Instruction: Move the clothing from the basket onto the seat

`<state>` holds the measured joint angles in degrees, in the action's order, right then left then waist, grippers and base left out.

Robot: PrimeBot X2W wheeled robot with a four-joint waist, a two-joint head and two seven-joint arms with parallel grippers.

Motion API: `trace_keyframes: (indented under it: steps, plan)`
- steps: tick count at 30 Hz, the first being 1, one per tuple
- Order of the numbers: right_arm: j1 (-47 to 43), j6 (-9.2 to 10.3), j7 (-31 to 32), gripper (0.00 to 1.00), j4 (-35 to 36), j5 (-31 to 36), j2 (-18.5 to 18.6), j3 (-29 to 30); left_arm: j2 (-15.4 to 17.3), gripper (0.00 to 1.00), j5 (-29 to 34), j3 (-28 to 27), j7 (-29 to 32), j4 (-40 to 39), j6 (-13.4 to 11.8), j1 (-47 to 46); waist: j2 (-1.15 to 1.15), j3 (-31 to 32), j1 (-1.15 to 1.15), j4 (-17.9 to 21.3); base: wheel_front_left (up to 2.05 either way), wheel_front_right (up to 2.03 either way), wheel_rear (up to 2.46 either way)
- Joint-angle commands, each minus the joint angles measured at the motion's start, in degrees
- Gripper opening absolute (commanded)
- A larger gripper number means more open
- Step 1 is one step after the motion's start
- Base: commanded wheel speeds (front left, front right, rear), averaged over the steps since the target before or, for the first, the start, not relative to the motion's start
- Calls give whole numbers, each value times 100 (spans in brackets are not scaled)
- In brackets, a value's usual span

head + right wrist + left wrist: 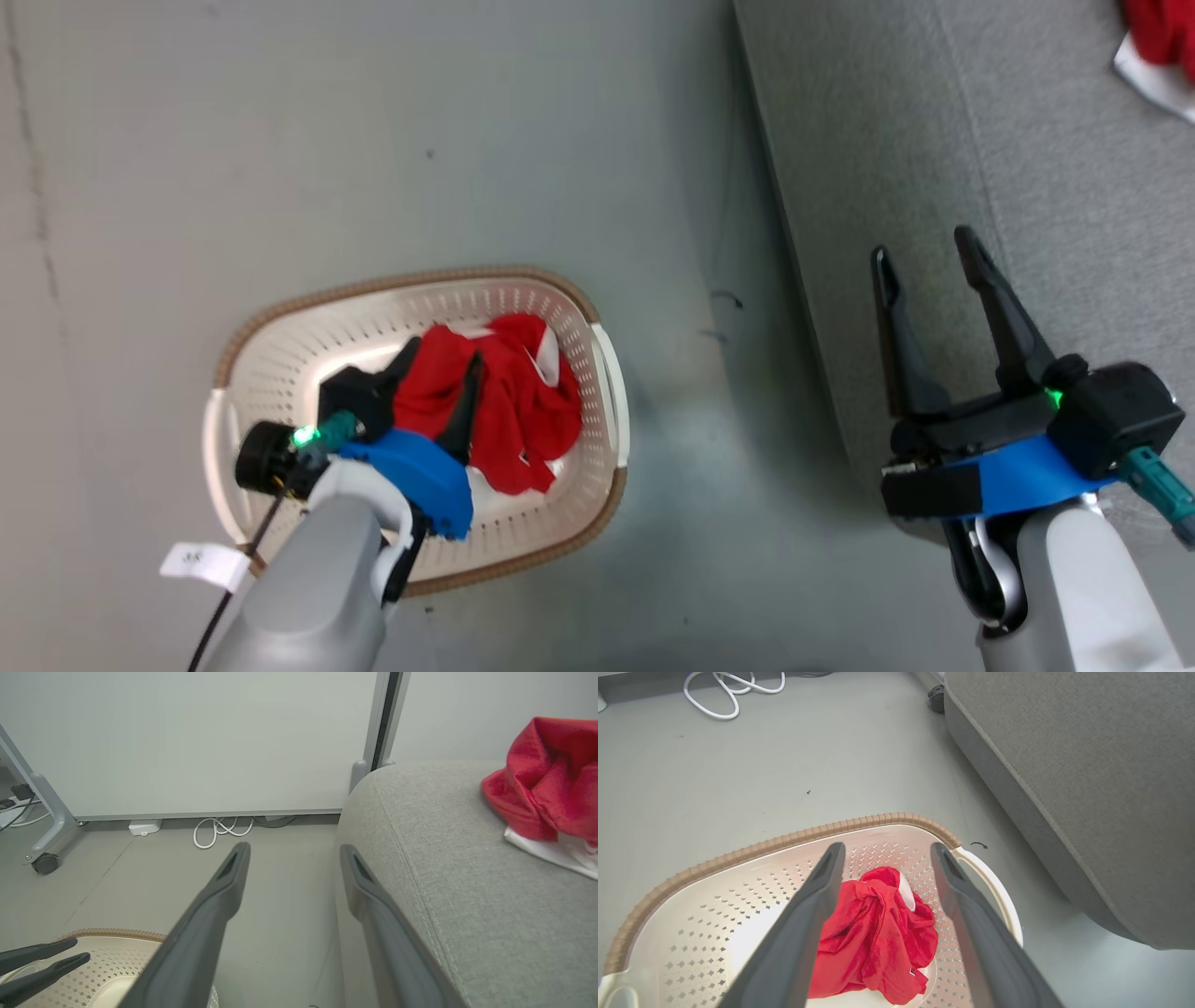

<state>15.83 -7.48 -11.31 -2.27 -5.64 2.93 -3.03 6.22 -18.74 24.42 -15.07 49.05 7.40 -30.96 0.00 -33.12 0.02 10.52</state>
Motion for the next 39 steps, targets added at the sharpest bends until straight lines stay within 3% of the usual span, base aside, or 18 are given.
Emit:
trace_keyframes:
  steps: [1,14,28,35,36,37,38,39]
  plan:
    - [177,-3,-48,100,80,-3,-6,-20,39,100,-48,10,-16,110,8,-246,0,-553,-2,190,0,0,0]
    - [580,-3,-252,100,364,-151,-6,-333,-23,100,-493,594,122,1364,8,-1316,0,-1697,-2,443,0,0,0]
    - [552,-3,-379,100,357,-366,-6,-468,95,100,-542,679,76,2131,-105,-2068,0,-2149,-2,760,0,0,0]
    - [487,-3,-392,100,364,-407,-6,-499,177,100,-413,787,370,2371,-609,-2243,0,-2190,-2,791,0,0,0]
    - [473,-3,-392,100,366,-408,-6,-499,190,79,-399,801,428,2391,-660,-2246,0,-2194,-2,792,0,0,0]
    - [462,-3,-394,100,369,-405,-6,-499,206,44,-390,812,460,2403,-712,-2246,0,-2197,-2,792,0,0,0]
    - [458,-3,-394,100,376,-407,-6,-499,220,27,-398,815,492,2416,-747,-2243,0,-2199,-2,794,0,0,0]
    - [457,-3,-395,100,381,-406,-6,-501,228,0,-417,813,512,2424,-752,-2232,0,-2200,-2,797,0,0,0]
